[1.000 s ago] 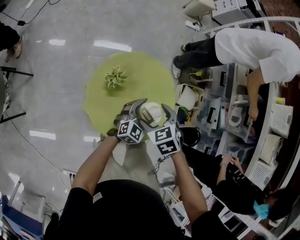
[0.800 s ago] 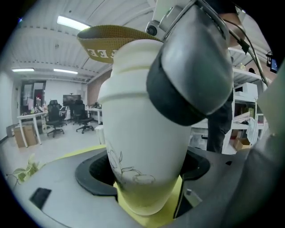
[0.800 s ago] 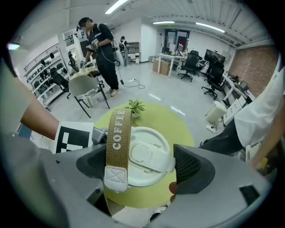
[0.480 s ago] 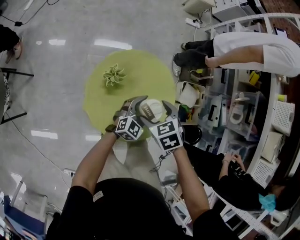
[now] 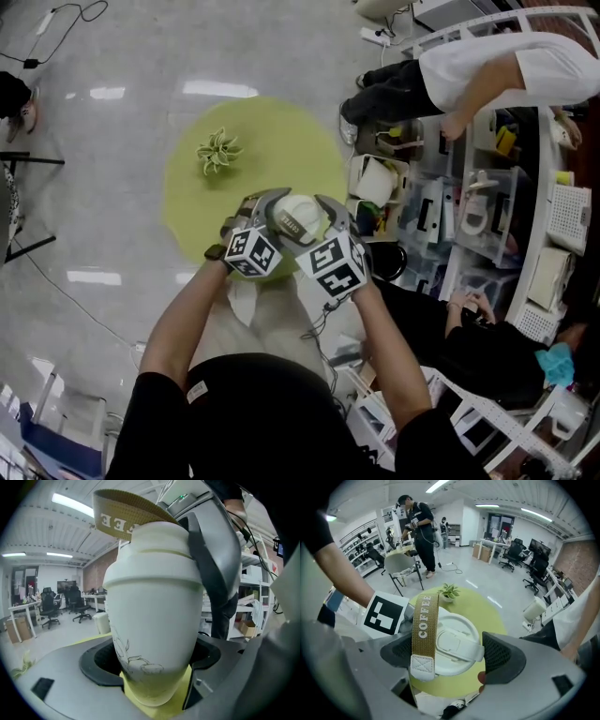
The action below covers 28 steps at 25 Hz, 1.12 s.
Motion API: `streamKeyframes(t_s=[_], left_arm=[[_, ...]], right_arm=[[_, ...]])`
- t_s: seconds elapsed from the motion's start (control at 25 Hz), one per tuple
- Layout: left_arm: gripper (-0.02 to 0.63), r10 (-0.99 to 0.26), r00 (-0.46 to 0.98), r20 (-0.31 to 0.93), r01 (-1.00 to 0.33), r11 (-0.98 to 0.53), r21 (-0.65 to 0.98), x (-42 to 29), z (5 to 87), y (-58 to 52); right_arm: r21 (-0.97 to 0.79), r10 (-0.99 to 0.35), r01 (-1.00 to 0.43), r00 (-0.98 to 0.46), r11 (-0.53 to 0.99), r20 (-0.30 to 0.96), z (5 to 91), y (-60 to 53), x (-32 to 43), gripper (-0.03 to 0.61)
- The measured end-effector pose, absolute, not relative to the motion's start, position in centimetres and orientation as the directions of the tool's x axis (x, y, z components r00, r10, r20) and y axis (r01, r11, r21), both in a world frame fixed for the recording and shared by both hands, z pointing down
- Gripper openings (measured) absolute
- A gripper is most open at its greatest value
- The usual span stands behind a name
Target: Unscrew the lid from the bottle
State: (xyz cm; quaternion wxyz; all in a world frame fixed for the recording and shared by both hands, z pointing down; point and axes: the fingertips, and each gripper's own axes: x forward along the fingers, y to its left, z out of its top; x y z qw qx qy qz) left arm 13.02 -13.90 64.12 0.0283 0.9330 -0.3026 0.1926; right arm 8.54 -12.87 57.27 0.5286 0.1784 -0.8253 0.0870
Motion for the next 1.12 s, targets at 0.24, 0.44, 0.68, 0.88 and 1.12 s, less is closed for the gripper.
streamKeyframes(t_s=[0.24, 0.44, 0.68, 0.88, 1.12], left_arm=[[0.408, -0.533, 0.754, 0.384, -0.550, -0.832, -0.076, 12.8, 64.3, -13.5], [0.408, -0.520, 0.761, 0.388, -0.533, -0.842, -0.085, 13.0, 64.2, -13.3], [0.408, -0.506, 0.768, 0.392, -0.510, -0.854, -0.103, 13.4, 64.2, -13.3], [0.408, -0.487, 0.771, 0.410, -0.486, -0.866, -0.114, 13.8, 64.3, -13.3], [0.408, -0.492, 0.758, 0.428, -0.503, -0.859, -0.096, 13.1, 64.4, -13.3]], right_arm=[[0.114, -0.127, -0.058, -0.378, 0.992, 0.917, 57.5, -11.5, 8.1, 0.433], [0.142, -0.087, 0.142, -0.335, 0.980, 0.938, 57.6, -10.8, 8.4, 0.430], [0.146, -0.087, 0.162, -0.326, 0.976, 0.941, 57.6, -10.8, 9.1, 0.428], [0.159, -0.110, 0.107, -0.361, 0.981, 0.926, 57.6, -11.1, 9.7, 0.431], [-0.089, -0.191, -0.478, -0.506, 0.874, 0.841, 54.9, -11.6, 10.6, 0.517]])
